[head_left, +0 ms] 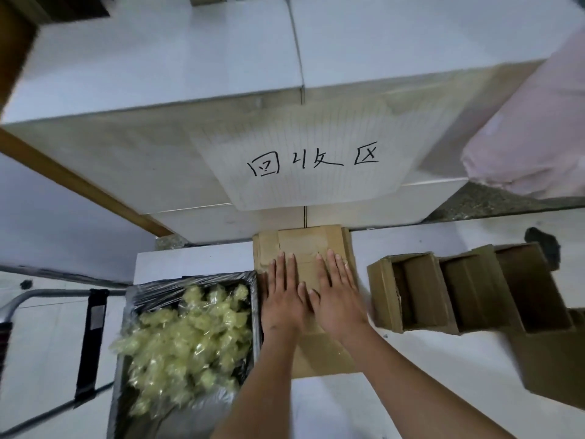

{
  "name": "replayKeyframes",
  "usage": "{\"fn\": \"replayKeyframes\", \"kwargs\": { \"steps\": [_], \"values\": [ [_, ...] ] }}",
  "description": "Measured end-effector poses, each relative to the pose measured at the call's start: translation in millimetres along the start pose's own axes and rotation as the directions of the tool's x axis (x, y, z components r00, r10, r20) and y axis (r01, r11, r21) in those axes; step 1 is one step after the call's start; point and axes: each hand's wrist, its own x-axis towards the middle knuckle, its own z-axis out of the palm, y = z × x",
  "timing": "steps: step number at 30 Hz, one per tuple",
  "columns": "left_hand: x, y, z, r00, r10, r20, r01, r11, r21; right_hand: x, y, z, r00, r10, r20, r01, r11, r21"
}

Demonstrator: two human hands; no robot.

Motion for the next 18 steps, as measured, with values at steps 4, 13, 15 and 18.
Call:
{"fn": "replayKeyframes", "kwargs": {
  "steps": [4, 13, 15, 18],
  "values": [
    [-11.6, 18.4, -34.1, 0.996, -0.015, 0.087, 0.015, 1.0, 0.004, -4.7, -4.2, -44.3, 0.994, -0.022, 0.106, 0.02, 1.0, 0.017],
    [-68.4, 51.1, -135.2, 0.999, -0.032, 0.005, 0.032, 0.999, 0.024, -51.3, -7.2, -153.6, 1.0, -0.023, 0.013, 0.023, 1.0, -0.002],
    [-83.1, 58.8, -151.4, 1.0, -0.01, -0.011, 0.01, 0.999, 0.034, -73.0, -5.2, -169.4, 1.0, -0.016, -0.014, 0.015, 0.999, -0.052],
    [-108.0, 72.2, -170.2, 0.999, 0.05, -0.014, -0.048, 0.995, 0.09, -111.0, -1.0, -184.3, 0.998, 0.003, -0.061, -0.008, 0.996, -0.084]
  ]
}}
